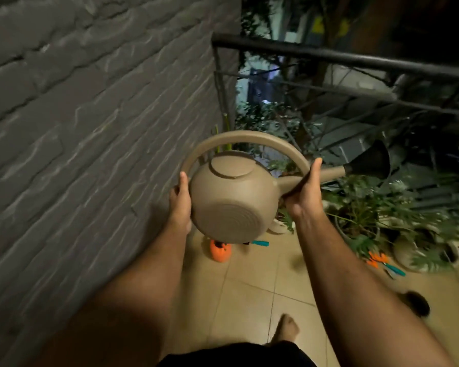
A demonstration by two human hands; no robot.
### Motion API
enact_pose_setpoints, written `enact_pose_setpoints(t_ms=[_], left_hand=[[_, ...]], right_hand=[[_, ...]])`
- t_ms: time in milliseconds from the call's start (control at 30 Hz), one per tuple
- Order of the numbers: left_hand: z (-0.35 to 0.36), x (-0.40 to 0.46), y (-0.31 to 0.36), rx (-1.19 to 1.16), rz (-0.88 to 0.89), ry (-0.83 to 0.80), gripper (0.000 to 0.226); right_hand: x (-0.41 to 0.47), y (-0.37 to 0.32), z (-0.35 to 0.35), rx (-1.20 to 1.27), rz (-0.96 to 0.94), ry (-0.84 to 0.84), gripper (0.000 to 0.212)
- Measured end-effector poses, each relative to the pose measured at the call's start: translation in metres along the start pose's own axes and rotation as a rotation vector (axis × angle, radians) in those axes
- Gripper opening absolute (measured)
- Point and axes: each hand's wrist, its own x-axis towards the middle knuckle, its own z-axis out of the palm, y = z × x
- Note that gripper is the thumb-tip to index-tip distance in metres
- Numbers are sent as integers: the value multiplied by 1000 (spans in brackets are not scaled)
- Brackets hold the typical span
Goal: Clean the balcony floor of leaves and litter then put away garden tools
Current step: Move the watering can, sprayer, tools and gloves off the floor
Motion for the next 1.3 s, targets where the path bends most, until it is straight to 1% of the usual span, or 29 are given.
enact_pose_setpoints(t_ms=[33, 67, 100, 133, 233, 300, 333, 400, 433, 467, 533, 600, 667, 700, 767, 800, 867, 967, 1000, 1100, 1233, 1300], left_hand=[[13, -7, 9, 16, 9, -41, 74], [25, -11, 14, 18, 27, -71, 59], [37, -15, 19, 16, 32, -90, 51], [53, -19, 23, 11, 35, -129, 50], [100, -36, 32, 31, 22, -221, 69], [134, -49, 34, 50, 25, -255, 72], [151, -55, 33, 59, 25, -276, 78], [193, -69, 30, 57, 2, -335, 104], [211, -76, 29, 54, -6, -364, 115], [237, -87, 26, 51, -14, -412, 118], [286, -114, 22, 63, -15, -484, 104], [330, -139, 18, 48, -4, -525, 94], [377, -167, 14, 16, -5, -593, 94], [402, -181, 10, 6, -14, -635, 98], [443, -203, 2, 3, -35, -686, 103], [466, -217, -1, -4, -32, -728, 100], [504, -246, -8, 7, -19, -785, 84], [551, -287, -13, 28, -4, -862, 39], [566, -298, -13, 28, -9, -888, 31], [610, -328, -19, 41, -33, -954, 31], [670, -353, -34, 64, -25, -1053, 38], [701, -361, -43, 61, -22, -1092, 45]], right_hand=[[-3, -9, -7, 29, -23, 25, 62], [-5, -17, -15, 61, -50, 41, 63], [-10, -25, -22, 87, -68, 51, 67], [-13, -37, -30, 110, -105, 65, 71], [-20, -71, -58, 193, -176, 156, 68], [-23, -94, -82, 225, -217, 232, 71], [-23, -106, -94, 238, -238, 256, 74], [-24, -138, -121, 244, -281, 298, 79], [-25, -152, -135, 253, -295, 317, 76], [-27, -173, -152, 262, -323, 343, 68], [-31, -212, -184, 290, -367, 375, 57], [-37, -248, -210, 318, -421, 395, 54], [-47, -287, -239, 345, -479, 414, 47], [-54, -308, -254, 353, -508, 427, 45], [-66, -340, -278, 362, -559, 446, 46], [-73, -357, -293, 368, -587, 455, 46], [-84, -385, -320, 392, -631, 466, 47], [-100, -417, -354, 409, -695, 487, 45], [-103, -426, -363, 420, -714, 499, 44], [-109, -453, -392, 481, -762, 547, 40], [-109, -484, -430, 496, -830, 596, 52], [-107, -501, -446, 499, -856, 619, 47]])
